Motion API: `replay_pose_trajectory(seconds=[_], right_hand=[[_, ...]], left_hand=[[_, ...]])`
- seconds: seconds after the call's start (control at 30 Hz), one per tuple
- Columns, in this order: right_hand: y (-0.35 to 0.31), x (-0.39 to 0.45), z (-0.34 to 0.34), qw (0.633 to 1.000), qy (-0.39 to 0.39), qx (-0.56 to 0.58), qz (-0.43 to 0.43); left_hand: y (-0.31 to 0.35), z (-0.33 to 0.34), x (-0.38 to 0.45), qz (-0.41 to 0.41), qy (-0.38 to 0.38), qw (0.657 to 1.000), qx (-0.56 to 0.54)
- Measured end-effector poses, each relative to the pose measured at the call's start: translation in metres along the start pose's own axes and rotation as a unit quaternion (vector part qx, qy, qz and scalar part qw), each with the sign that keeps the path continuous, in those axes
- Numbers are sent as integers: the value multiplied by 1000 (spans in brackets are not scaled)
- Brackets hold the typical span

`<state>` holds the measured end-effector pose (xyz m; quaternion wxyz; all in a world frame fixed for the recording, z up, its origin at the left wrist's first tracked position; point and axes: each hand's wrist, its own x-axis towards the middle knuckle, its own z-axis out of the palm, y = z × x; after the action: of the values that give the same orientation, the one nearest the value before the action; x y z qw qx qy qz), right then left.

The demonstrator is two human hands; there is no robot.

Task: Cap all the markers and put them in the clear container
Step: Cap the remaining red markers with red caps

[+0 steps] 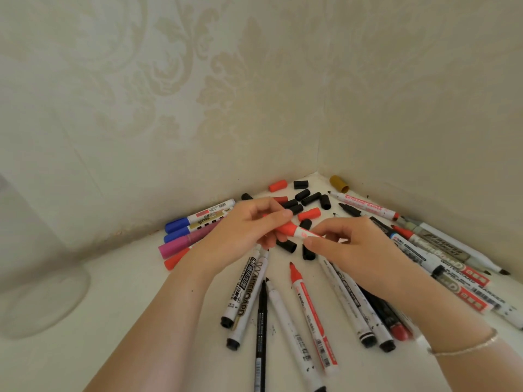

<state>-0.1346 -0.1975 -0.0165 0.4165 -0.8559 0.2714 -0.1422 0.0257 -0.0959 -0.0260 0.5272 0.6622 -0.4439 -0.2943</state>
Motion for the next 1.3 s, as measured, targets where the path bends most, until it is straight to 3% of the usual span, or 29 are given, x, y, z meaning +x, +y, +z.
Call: replay_pose_trajectory(seconds=[0.1,0.23,0.43,0.67,0.8,0.93,1.3], right_hand=[[0,-1,-5,1000,2,2,2],[1,-1,-4,999,-9,-31,14],[-2,-8,16,986,-72,-112,104],[-11,-18,38,963,-57,-264,15],[-12,-10,29,993,-12,-114,39],[-14,-6,21,996,27,66,44],[-10,-1,18,989,96,115,5]], left_hand=[[-4,-16,0,-6,39,997,-60],[-3,-16,2,-13,67,997,-37],[-12,-16,9,-30,177,983,-31],[-13,-14,8,-46,162,985,-46],[-9,-10,7,-59,123,988,-76],[-4,-7,4,-70,104,984,-125],[4,-5,-2,-90,49,988,-115]])
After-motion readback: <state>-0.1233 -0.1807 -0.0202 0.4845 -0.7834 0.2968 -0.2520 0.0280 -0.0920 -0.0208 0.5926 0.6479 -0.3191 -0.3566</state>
